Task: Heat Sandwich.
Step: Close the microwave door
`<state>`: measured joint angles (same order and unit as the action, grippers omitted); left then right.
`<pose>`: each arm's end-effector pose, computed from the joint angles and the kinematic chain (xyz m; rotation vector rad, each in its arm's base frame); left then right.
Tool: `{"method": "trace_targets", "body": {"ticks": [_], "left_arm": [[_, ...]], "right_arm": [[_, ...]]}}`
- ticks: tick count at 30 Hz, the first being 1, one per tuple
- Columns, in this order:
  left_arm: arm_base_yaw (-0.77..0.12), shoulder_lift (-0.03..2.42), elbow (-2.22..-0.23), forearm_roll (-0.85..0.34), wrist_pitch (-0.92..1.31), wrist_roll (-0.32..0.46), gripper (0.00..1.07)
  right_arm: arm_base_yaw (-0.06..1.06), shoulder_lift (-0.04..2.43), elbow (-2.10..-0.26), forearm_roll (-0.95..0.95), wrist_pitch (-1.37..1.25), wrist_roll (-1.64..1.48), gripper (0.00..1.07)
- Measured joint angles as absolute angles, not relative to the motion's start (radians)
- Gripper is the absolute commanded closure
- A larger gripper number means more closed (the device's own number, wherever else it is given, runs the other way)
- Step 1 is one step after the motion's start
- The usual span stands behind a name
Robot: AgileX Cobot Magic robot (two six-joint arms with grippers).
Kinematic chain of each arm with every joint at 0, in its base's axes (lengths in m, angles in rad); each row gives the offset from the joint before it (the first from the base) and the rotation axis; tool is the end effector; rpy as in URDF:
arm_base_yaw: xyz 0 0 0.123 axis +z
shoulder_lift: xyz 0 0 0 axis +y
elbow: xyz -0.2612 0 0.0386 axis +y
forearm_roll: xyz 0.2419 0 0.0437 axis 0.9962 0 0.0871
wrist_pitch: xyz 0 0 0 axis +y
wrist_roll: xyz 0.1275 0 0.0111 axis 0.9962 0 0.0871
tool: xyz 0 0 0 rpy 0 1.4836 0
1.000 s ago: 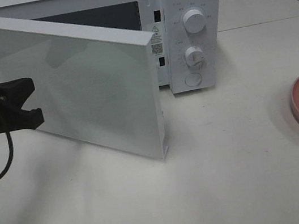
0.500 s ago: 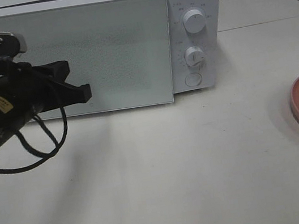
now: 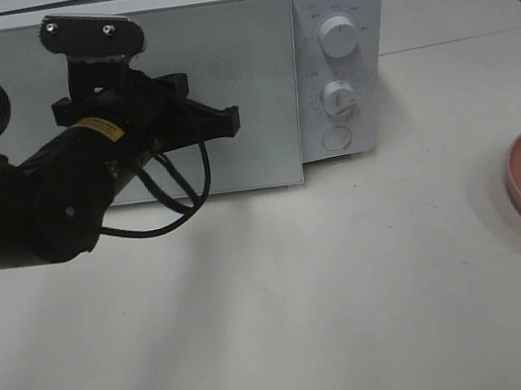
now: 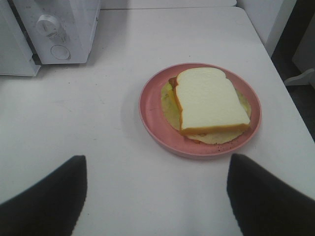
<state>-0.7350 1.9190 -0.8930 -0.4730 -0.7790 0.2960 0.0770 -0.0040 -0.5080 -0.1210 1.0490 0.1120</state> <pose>0.3290 -0.2422 0.1449 0.3716 1.7462 -0.2771 0.0438 -0.0101 0.2621 0.0408 2.0145 -0.0240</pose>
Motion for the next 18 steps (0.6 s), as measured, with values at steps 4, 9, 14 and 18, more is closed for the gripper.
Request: {"method": "trace_targets", "body": {"ticks": [4, 9, 14, 18], "left_arm": [[-0.743, 1.956, -0.964, -0.505, -0.736, 0.327, 1.07], [-0.752, 1.986, -1.024, -0.515, -0.684, 0.336, 1.07], [-0.76, 2.007, -1.056, -0.515, -0.655, 0.338, 1.07], [-0.765, 2.024, -1.076, -0.516, -0.642, 0.339, 1.07]], "right_arm": [[0.077, -0.004, -0.508, -0.121, 1.049, 0.112, 0.32], [0.077, -0.004, -0.508, -0.121, 1.049, 0.112, 0.32], [0.077, -0.004, -0.508, -0.121, 1.049, 0.112, 0.32], [0.077, -0.004, -0.508, -0.121, 1.049, 0.112, 0.32]]}}
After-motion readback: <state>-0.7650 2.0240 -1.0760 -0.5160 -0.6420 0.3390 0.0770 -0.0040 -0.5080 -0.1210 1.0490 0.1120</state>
